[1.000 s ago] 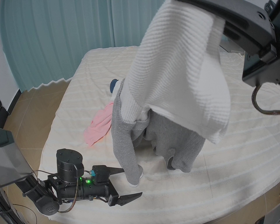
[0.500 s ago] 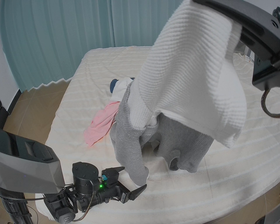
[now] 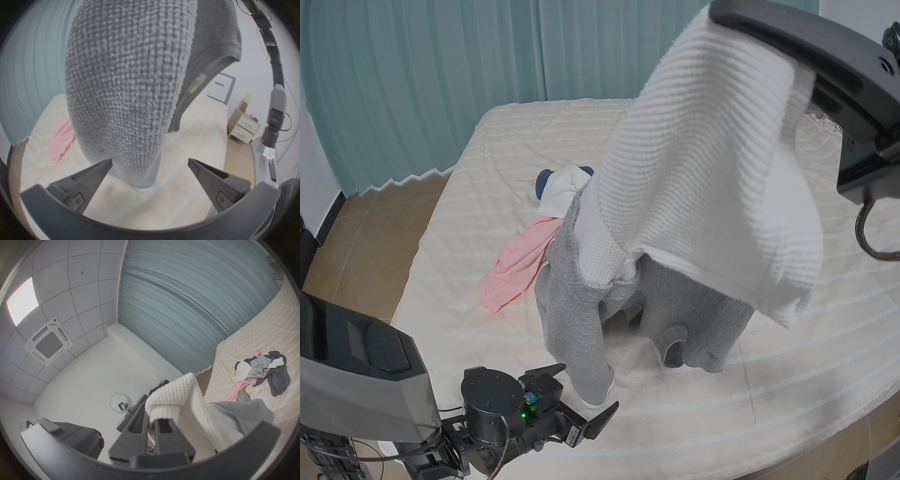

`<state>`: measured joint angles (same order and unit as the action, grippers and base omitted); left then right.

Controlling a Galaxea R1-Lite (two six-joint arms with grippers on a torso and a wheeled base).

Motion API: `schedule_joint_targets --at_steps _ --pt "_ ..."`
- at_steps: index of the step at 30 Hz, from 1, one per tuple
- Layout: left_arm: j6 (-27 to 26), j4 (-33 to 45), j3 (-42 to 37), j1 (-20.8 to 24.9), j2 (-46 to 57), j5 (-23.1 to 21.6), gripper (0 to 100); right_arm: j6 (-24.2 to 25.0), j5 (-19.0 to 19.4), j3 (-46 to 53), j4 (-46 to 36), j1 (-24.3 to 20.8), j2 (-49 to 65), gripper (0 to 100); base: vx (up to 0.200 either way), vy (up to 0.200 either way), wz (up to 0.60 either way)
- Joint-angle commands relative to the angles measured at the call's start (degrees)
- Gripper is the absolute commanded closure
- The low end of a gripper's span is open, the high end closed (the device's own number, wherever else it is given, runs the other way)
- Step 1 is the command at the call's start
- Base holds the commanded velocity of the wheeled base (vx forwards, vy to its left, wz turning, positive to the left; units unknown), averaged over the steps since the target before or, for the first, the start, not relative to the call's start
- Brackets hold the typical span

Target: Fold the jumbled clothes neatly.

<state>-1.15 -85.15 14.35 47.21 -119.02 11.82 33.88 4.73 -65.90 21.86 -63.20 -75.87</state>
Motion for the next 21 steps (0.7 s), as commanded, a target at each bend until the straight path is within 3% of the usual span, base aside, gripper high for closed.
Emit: schedule_joint_targets --at_steps 1,11,21 --pt "1.1 0.4 2.4 1.4 -0.5 3.6 0 0.1 0.0 0.1 0.0 0.0 -0.1 100 0.000 0.000 0.00" --pt "7.3 0.5 7.6 1.5 -3.9 10.9 0 0.1 0.0 0.6 0.1 0.0 0.2 100 0.000 0.000 0.00" --pt "7.6 0.4 9.4 -0.2 -6.2 19.3 0 0.1 0.1 1.6 0.1 0.3 1.4 100 0.000 0.000 0.00"
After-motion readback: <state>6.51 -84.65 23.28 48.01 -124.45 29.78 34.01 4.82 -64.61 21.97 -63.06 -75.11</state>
